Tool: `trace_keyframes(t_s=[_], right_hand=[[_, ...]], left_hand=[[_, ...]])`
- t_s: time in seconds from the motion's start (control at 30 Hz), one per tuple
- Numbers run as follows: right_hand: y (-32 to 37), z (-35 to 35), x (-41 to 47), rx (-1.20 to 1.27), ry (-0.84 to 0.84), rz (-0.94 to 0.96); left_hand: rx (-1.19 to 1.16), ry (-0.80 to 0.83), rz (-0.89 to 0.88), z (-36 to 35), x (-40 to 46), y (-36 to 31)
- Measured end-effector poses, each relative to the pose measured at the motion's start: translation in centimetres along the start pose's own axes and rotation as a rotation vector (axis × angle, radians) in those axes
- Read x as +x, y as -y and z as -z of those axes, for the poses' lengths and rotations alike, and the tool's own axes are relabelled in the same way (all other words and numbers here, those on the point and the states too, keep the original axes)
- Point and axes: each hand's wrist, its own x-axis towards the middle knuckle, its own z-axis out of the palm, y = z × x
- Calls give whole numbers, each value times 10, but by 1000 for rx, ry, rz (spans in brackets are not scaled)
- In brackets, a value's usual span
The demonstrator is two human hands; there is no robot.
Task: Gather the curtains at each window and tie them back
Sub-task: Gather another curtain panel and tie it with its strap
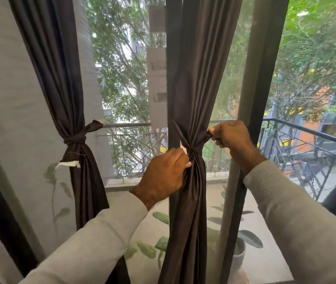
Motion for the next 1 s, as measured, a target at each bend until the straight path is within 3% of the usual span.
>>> trace_keyframes(t_s=[0.37,0.57,0.8,1.0], right_hand=[[-10,5,-5,-17,37,-21],[-9,23,-6,-81,153,38],[-30,73,-2,-97,211,22],[-71,161,11,-166,154,32]], left_hand=[[-33,19,11,-9,-15,-23],[16,5,98,-20,-6,-29],[31,-81,109,-30,26,-75],[81,-25,-41,-81,75,-131]])
